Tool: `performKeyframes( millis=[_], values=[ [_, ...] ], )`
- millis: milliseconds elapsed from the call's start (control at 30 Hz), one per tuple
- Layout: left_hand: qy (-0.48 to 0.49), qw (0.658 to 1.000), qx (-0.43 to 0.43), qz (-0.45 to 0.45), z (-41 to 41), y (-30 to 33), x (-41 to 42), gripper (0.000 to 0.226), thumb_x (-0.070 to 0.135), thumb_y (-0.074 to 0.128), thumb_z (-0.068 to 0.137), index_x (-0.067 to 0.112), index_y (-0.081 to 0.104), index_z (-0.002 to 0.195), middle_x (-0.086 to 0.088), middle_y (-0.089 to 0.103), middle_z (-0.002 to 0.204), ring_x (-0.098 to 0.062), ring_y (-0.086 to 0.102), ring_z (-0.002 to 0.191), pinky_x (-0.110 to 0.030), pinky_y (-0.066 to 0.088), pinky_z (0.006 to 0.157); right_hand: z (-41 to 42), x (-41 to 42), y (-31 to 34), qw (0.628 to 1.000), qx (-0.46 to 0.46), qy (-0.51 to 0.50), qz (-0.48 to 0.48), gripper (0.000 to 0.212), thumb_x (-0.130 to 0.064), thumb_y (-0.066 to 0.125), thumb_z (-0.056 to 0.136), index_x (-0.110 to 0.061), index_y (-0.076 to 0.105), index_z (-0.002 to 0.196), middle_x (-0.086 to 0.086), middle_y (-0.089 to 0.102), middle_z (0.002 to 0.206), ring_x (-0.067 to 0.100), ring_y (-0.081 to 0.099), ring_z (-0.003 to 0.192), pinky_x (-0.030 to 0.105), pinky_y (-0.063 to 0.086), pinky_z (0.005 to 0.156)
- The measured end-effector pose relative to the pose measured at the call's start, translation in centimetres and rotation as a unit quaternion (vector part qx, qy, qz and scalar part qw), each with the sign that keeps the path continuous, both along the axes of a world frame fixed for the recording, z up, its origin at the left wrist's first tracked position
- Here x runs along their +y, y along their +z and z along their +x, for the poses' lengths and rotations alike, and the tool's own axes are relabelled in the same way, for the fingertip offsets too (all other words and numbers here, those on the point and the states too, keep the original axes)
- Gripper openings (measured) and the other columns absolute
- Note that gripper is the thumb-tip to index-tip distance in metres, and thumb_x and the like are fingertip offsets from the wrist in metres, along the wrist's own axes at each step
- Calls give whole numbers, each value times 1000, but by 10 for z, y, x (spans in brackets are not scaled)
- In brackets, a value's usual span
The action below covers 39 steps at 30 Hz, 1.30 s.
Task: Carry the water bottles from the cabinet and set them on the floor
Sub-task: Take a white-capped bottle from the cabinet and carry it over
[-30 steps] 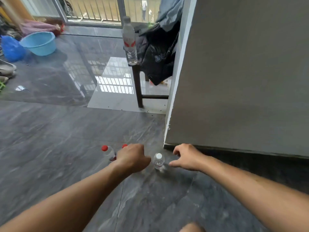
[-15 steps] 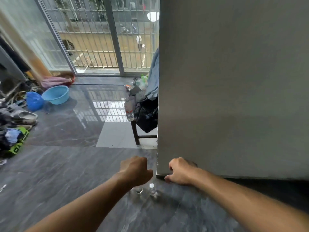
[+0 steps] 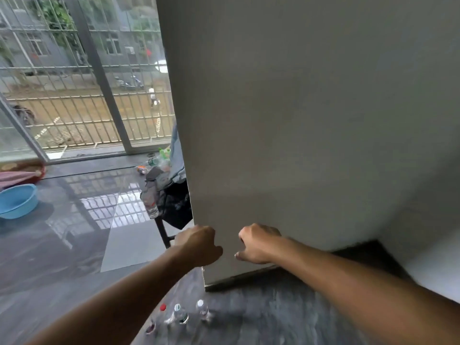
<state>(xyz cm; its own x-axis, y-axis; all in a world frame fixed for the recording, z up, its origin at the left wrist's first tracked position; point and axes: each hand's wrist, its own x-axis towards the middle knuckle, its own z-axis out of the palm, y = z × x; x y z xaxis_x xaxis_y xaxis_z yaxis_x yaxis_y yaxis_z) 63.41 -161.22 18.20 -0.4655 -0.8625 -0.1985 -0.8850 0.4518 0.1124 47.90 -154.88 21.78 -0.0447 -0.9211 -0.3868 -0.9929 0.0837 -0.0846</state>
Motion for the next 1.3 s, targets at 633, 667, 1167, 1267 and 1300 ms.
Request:
performKeyframes(
  millis=[633, 667, 1167, 1267, 1300],
  values=[
    [-274, 961, -28, -25, -107, 29, 118, 49, 57, 49, 78, 26, 59, 114, -3, 61, 122, -26, 59, 109, -32, 47, 81, -42, 211, 33, 965, -39, -239, -96, 43, -44, 62, 83, -9, 62, 107, 15, 64, 113, 33, 62, 104, 34, 47, 80],
    [-289, 957, -29, -24, -118, 31, 133, 49, 57, 49, 77, 26, 60, 113, -2, 62, 122, -26, 59, 109, -32, 47, 82, -49, 228, 33, 963, -37, -249, -98, 42, -44, 62, 82, -9, 62, 105, 15, 64, 112, 33, 62, 103, 34, 46, 77],
    [-475, 879, -14, 24, -279, 35, 454, 40, 54, 49, 83, 21, 58, 103, -3, 61, 116, -22, 59, 100, -30, 44, 75, -149, 572, 29, 904, 15, -424, -54, 48, -45, 51, 92, -12, 52, 128, 11, 56, 129, 31, 55, 116, 43, 47, 95],
    [-532, 846, -4, 26, -312, 33, 524, 47, 55, 48, 83, 21, 58, 115, -1, 59, 123, -21, 56, 111, -32, 46, 86, -163, 644, 26, 880, 12, -472, -51, 44, -42, 52, 92, -12, 54, 124, 10, 58, 125, 30, 57, 114, 38, 49, 90],
    [-551, 834, -2, 32, -323, 33, 548, 47, 54, 48, 85, 21, 58, 116, 0, 59, 123, -20, 56, 110, -31, 46, 86, -167, 668, 26, 871, 10, -489, -51, 44, -43, 52, 92, -12, 55, 123, 10, 58, 124, 30, 57, 113, 37, 48, 89]
  ],
)
